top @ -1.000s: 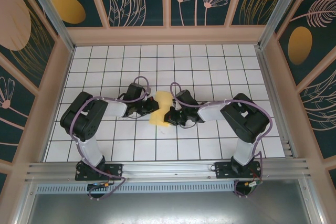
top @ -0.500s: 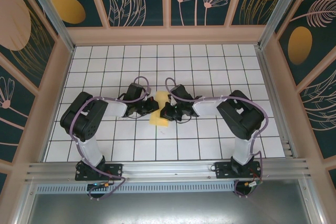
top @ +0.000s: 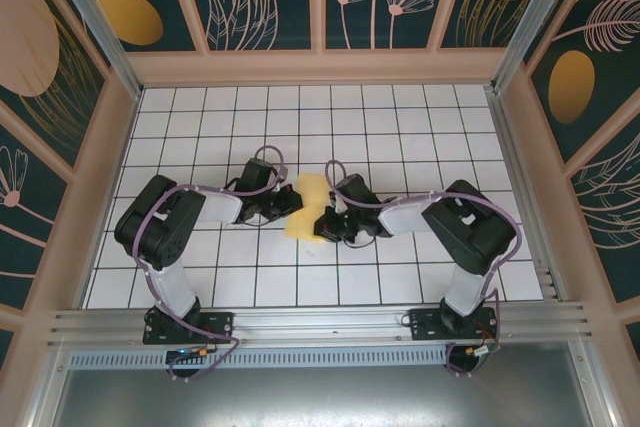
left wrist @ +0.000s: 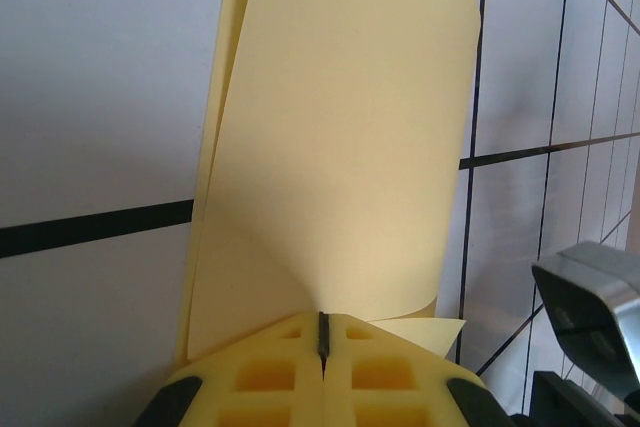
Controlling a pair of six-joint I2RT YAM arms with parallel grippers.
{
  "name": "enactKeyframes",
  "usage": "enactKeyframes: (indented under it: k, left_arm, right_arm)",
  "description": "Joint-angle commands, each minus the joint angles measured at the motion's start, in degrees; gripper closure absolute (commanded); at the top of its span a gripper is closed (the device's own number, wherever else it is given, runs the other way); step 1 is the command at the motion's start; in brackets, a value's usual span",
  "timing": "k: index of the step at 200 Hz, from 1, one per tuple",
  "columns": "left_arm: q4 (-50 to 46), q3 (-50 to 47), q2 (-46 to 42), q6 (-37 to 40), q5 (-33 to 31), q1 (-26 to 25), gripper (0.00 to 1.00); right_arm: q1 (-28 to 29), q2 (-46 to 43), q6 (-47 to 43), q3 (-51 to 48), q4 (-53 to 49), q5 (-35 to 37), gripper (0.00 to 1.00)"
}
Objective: Fold a paper plane with a square sheet of paper (pick it up from the middle)
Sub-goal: Fold the triangle a second time at the center of the table, then turn over the paper at the center of the table.
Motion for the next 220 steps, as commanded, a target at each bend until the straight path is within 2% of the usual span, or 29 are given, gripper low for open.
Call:
enactKeyframes:
  k: [1,54,68,100,127,149,220]
  left_arm:
    - [-3.6,-1.8,2.2,-0.1,-5.8,0.1,1.0]
    - [-4.1,-1.6,1.1,0.0,-5.4,0.1,0.99]
    - [-4.1,-1.7,0.9,0.1,-5.1,0.2,0.99]
    - [-4.0,-2.1,-0.1,0.0,-4.7,0.2,0.98]
    - [-3.6,-1.8,-1.6,-0.3,-3.9,0.1,0.96]
    - [-3.9,-1.0,-2.6,-0.1,-3.3,0.1,0.95]
    - [-3.8,-0.9,-3.0,-0.3,-3.0,0.1,0.94]
  right_arm:
    - [1.0,-1.6,0.8,-3.7,-6.6,-0.2,1.0]
    - [1.3,-4.6,-1.7,-2.3,-12.4,2.3,1.0]
    - [1.3,-6.2,-2.0,-1.3,-14.2,4.7,1.0]
    - [-0.9,-10.2,-1.0,-0.4,-13.5,8.2,1.0]
    - [-2.9,-9.1,1.0,0.4,-8.8,6.5,0.84]
    - [-3.5,-6.5,2.1,2.2,-6.9,5.7,0.77]
    - [-3.6,-0.5,3.9,5.5,-3.5,3.9,0.74]
